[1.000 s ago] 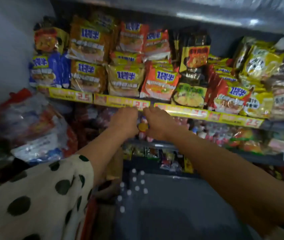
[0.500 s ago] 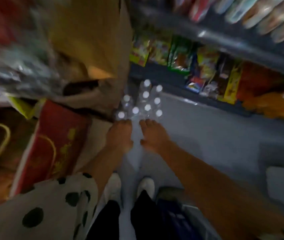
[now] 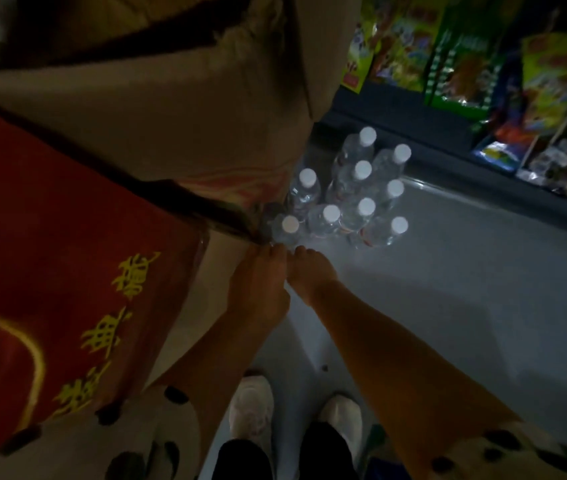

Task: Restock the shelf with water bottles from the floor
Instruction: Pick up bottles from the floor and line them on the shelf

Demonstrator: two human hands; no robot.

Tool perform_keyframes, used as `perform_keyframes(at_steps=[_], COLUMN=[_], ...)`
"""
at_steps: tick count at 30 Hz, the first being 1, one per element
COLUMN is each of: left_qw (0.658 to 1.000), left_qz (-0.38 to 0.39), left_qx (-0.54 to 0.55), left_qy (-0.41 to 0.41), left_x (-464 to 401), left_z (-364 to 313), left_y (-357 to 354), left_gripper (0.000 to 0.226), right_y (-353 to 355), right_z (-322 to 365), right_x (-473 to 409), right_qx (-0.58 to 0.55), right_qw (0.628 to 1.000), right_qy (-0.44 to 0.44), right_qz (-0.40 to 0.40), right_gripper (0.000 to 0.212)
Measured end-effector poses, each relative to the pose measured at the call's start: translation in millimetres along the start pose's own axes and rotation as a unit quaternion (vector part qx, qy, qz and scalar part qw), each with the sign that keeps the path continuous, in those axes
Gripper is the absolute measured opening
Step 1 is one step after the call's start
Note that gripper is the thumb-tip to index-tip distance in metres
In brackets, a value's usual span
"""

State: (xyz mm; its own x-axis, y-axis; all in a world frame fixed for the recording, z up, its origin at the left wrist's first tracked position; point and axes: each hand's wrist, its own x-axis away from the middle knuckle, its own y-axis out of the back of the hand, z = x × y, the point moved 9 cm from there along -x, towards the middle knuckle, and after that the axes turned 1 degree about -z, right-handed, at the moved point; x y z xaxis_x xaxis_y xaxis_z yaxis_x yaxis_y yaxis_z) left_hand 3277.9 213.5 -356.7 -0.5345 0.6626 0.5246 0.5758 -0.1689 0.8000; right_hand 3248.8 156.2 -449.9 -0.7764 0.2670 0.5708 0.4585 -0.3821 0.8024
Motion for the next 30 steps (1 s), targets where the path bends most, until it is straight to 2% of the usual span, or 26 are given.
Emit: perform_keyframes(at_steps=[3, 6, 9, 12, 16, 19, 22, 26, 30], left_qw=[1.0, 0.998, 0.996, 0.994, 0.989, 0.983, 0.969, 0.935, 0.911], left_qz=[-0.002, 0.022, 0.027, -0.006, -0.01, -0.007, -0.005, -0.018, -0.035], left_qx=[0.015, 0.052, 0.08, 0.082, 0.06, 0.056, 0.107, 0.174, 0.21], left_qy=[-0.003, -0.009, -0.037, -0.076, -0.133, -0.176, -0.225, -0.309, -0.353], left_x=[9.5, 28.2, 54.9, 89.9, 141.3, 180.0, 213.4, 271.3, 320.9], left_z=[-7.3, -30.9, -75.4, -125.5, -187.4, -230.8, -273.1, -328.1, -359.4], left_y=[15.4, 41.6, 91.8, 166.4, 268.2, 342.4, 413.5, 510.7, 591.8], left_gripper=[0.046, 0.046, 0.049, 0.05, 0.049, 0.054, 0.055, 0.081, 0.08], right_y=[19.0, 63.1, 134.7, 226.5, 367.9, 481.9, 591.0, 712.2, 800.7], right_z=[-8.1, -17.1, -31.7, -43.1, -48.7, -45.0, -35.1, -21.4, 1.1], right_x=[19.1, 63.2, 123.8, 195.2, 291.7, 364.5, 432.9, 517.5, 589.7], right_qx=[-0.007, -0.033, -0.084, -0.123, -0.114, -0.086, -0.081, -0.077, -0.068], right_qw=[1.0, 0.999, 0.995, 0.992, 0.992, 0.989, 0.979, 0.961, 0.937], right_qy=[0.017, 0.031, 0.031, 0.028, 0.031, 0.053, 0.086, 0.106, 0.133], right_qz=[0.01, 0.025, 0.041, 0.029, -0.046, -0.109, -0.167, -0.243, -0.316], right_gripper=[0.061, 0.062, 0.058, 0.056, 0.047, 0.025, 0.024, 0.016, 0.012])
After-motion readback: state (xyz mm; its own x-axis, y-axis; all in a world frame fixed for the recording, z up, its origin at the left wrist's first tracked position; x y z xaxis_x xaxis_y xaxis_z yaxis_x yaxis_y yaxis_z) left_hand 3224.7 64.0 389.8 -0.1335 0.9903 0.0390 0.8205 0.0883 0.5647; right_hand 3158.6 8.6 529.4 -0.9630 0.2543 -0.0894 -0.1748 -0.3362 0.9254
